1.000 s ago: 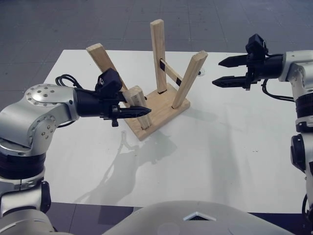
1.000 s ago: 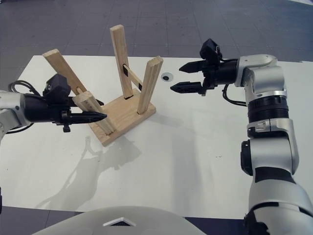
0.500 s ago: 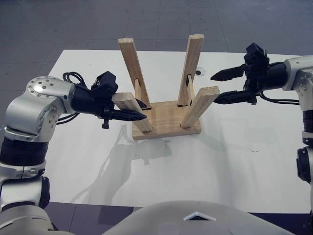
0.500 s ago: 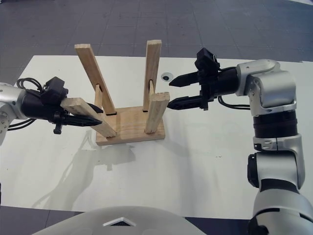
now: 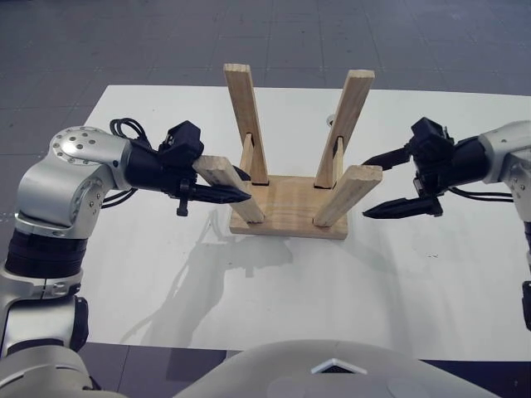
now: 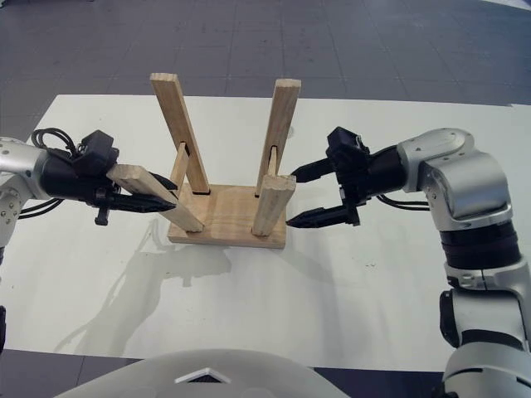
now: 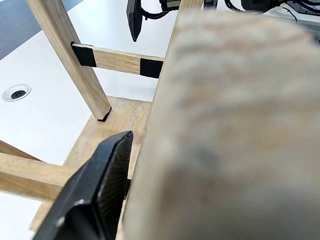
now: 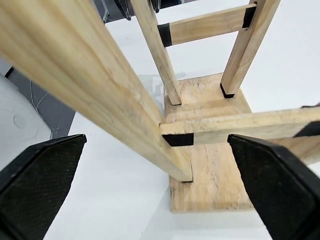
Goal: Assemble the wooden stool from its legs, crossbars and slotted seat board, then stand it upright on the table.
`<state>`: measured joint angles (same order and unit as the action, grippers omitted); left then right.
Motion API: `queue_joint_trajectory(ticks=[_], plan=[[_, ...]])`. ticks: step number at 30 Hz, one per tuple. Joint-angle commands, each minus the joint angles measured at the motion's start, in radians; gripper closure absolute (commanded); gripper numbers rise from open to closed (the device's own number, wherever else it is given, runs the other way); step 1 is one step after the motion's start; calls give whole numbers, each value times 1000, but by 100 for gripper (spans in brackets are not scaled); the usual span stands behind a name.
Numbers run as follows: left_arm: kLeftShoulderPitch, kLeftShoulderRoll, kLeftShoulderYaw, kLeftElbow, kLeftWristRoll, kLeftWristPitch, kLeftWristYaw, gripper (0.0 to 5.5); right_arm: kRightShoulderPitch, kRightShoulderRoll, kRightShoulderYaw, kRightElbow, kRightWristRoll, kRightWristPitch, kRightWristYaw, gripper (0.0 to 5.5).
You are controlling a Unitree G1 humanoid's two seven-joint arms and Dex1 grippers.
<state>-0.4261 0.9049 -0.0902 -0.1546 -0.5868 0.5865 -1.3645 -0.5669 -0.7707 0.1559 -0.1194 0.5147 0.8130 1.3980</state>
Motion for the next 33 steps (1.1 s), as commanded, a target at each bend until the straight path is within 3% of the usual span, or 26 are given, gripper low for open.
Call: queue_joint_trajectory(ticks=[1,9,16,20,24,29,33], plan=[[32,-6,-11,-9,20,10,19,379,15,35,-31,-54,26,49,-100,48],[63,-36,25,-15,9,31,93,379,64,18,-30,-90,111,166,-151,184],[79,-65,48,-55,-123,192,113,379,-1,83,-69,-8,259,374,-194,312],[70,-62,68,-56,-207,305,129,379,-40,126,-136,71,357,590,-249,316],[43,-50,92,-17,-297,452,146,379,-32,72,-147,59,481,773,-215,316],[45,-40,122,-5,-352,515,158,379,-49,-81,-49,102,709,801,-160,317],[9,-51,184,26,-465,617,178,379,-93,-99,21,213,717,801,-181,317]])
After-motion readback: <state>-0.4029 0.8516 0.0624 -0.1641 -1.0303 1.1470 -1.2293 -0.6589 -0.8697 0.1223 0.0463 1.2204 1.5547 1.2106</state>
